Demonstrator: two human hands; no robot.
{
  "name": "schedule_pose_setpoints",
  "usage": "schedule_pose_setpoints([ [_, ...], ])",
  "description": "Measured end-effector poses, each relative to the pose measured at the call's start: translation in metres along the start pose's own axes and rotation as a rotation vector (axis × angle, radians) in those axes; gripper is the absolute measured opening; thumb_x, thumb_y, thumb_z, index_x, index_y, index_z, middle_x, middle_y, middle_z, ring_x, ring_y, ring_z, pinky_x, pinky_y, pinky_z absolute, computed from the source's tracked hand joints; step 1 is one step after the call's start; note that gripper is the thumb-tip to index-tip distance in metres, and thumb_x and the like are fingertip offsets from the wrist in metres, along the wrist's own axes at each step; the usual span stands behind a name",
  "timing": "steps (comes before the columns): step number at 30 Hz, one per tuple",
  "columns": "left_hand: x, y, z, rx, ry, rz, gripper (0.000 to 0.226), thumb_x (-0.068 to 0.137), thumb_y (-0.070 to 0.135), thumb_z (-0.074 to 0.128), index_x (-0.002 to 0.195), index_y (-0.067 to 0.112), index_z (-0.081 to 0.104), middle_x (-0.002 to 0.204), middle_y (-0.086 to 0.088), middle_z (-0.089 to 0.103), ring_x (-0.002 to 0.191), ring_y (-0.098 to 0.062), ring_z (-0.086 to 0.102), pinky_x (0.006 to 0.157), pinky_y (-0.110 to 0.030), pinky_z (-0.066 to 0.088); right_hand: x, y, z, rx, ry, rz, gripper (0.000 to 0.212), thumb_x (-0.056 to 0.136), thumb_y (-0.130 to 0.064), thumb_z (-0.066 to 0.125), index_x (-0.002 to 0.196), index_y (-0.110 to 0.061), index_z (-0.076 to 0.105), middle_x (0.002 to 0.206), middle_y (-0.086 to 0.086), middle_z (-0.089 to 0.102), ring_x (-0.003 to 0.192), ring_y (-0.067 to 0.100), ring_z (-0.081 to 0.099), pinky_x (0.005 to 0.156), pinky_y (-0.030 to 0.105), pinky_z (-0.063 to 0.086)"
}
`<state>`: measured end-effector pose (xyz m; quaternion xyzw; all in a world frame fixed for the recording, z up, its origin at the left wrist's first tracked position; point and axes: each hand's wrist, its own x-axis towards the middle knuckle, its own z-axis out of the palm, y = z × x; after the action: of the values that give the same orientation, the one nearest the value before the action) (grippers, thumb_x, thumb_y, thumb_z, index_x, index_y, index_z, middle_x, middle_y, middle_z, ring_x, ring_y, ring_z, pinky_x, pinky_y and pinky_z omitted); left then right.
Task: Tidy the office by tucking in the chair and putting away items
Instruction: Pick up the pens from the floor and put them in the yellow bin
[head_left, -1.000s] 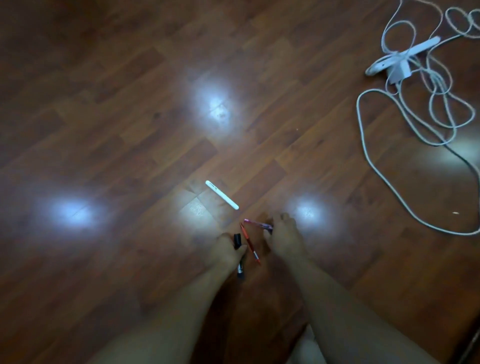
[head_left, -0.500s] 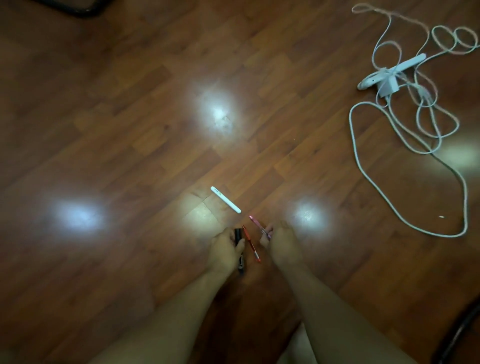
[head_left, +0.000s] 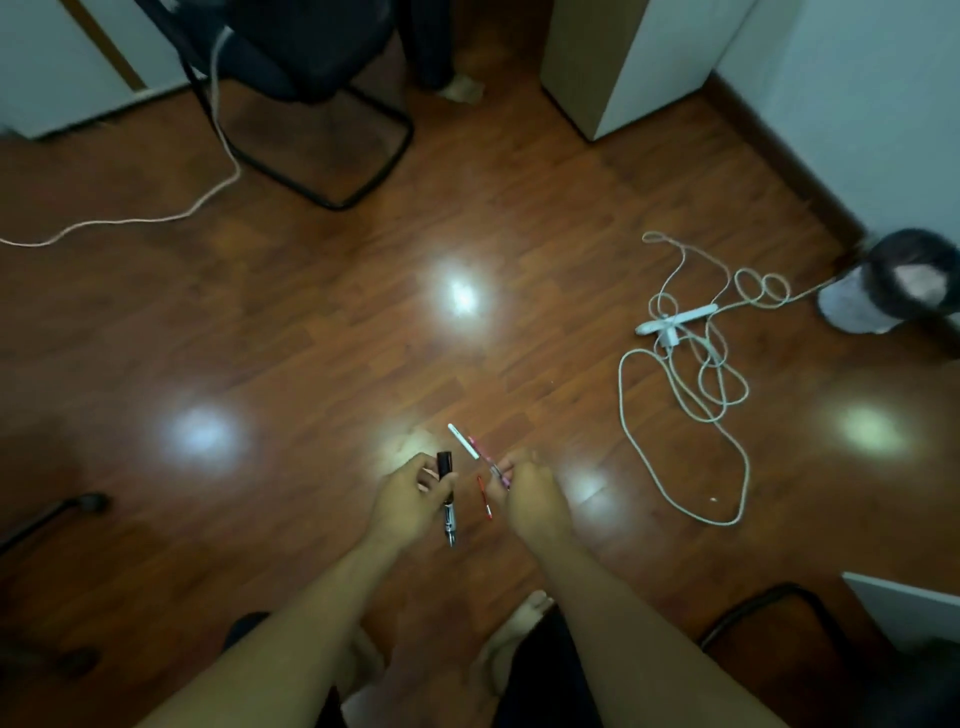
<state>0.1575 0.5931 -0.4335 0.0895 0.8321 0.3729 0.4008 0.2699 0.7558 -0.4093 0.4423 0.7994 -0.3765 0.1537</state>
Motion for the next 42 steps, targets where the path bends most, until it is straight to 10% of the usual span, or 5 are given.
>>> schedule_pose_setpoints([
  [15,-0.236,0.106,-0.210,-0.315,0.406,-0.065,0.018,0.095,0.028,0.080,0.096,0.014,0.069,0.079,0.000,0.062,0.074,-0.026,0.073,0.069,-0.048,0.068,-0.166,-0.229,-0.089,-0.158,-0.050,-0.517,0.011,0.086,-0.020,0.070,0.096,-0.020,0.065,0.098,-0.001,0.063,0.087,0.023,0.061,0.070,0.035,0.043],
  [25,-0.351,-0.013,-0.345,-0.396,0.666,-0.146,0.019,0.098,0.029,0.077,0.102,0.011,0.075,0.094,-0.023,0.073,0.074,-0.018,0.071,0.057,-0.019,0.060,-0.261,-0.337,0.036,-0.272,-0.263,-0.805,0.011,0.089,-0.022,0.073,0.091,-0.022,0.062,0.093,-0.005,0.061,0.080,0.017,0.062,0.076,0.042,0.055],
  [42,-0.575,-0.256,-0.448,-0.831,1.000,-0.377,0.022,0.099,0.018,0.074,0.121,0.021,0.072,0.113,-0.001,0.071,0.103,-0.017,0.075,0.086,-0.035,0.067,-0.460,-0.482,0.289,-0.515,-0.624,-1.186,0.016,0.088,-0.023,0.078,0.091,-0.028,0.062,0.090,-0.007,0.066,0.079,0.010,0.063,0.069,0.030,0.048],
])
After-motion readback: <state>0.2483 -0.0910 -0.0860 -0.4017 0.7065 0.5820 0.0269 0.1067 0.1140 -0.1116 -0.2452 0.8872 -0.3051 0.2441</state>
